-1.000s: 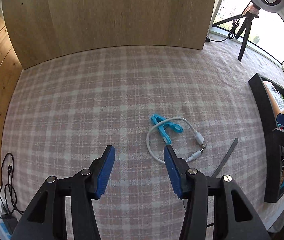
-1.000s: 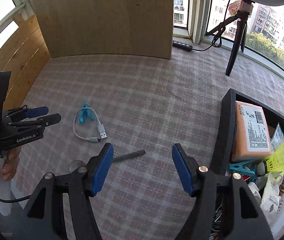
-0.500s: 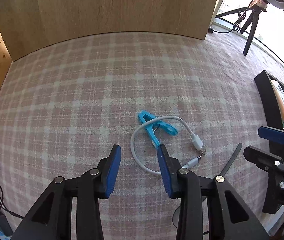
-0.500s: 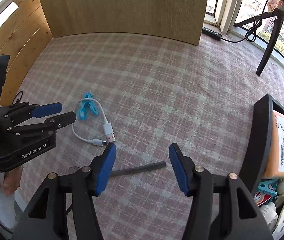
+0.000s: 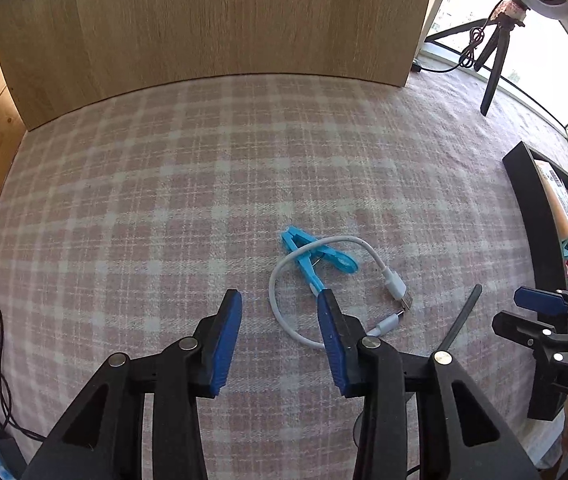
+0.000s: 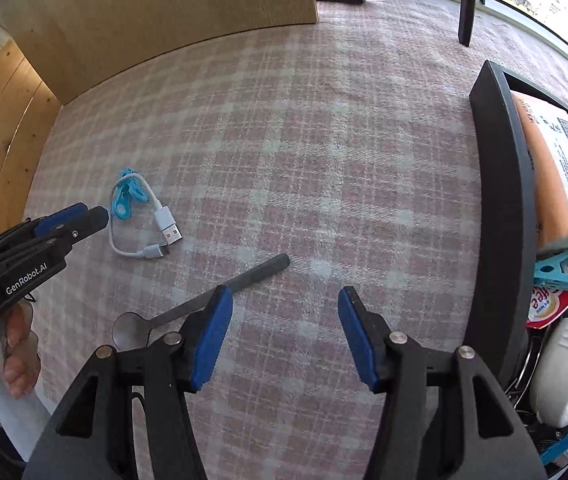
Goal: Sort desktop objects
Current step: 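Grasp the grey spoon handle with the left gripper while the right grasps the white cable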
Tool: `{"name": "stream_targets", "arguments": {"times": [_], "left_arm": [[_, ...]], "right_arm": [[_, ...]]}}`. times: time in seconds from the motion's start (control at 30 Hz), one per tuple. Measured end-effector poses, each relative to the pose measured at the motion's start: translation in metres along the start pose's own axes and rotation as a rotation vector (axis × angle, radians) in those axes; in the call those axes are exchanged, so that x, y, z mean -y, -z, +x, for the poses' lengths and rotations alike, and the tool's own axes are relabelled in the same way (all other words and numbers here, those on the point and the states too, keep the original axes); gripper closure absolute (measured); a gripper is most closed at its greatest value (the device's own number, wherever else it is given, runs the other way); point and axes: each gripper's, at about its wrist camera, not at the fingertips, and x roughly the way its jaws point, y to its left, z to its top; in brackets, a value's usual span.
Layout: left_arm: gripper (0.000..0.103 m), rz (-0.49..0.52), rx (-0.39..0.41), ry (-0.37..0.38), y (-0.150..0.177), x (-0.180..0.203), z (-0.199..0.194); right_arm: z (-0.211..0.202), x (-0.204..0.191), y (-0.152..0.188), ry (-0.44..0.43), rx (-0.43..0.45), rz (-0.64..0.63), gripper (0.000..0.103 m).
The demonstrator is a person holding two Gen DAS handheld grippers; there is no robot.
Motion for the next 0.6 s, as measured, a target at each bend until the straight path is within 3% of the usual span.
{"name": "stream_targets", "arguments": {"times": [0.17, 0.33, 0.4, 0.5, 0.6], "left_arm": [[0.066, 0.007, -0.01, -0.023, -0.004, -0.015, 0.007], [0.066, -0.01, -0.023, 0.032, 0.012, -0.02, -0.005], [0.064, 0.051, -0.007, 0.055, 0.025, -0.01, -0.016], [0.052, 0.188, 0.006, 0.058, 0.047, 0.014, -0.027], [0.05, 0.287, -0.014, 0.065, 0.06, 0.037, -0.024]], "right_arm": [[-0.009, -0.025, -0.01, -0.002, 0.06, -0.106, 0.049], [-0.005, -0.052, -0.035, -0.021, 0.063, -0.212, 0.049], [0.0, -0.062, -0.044, -0.014, 0.056, -0.253, 0.049], [0.008, -0.072, -0.055, -0.015, 0.037, -0.303, 0.049], [0.014, -0.081, -0.06, -0.026, 0.029, -0.355, 0.049]]}}
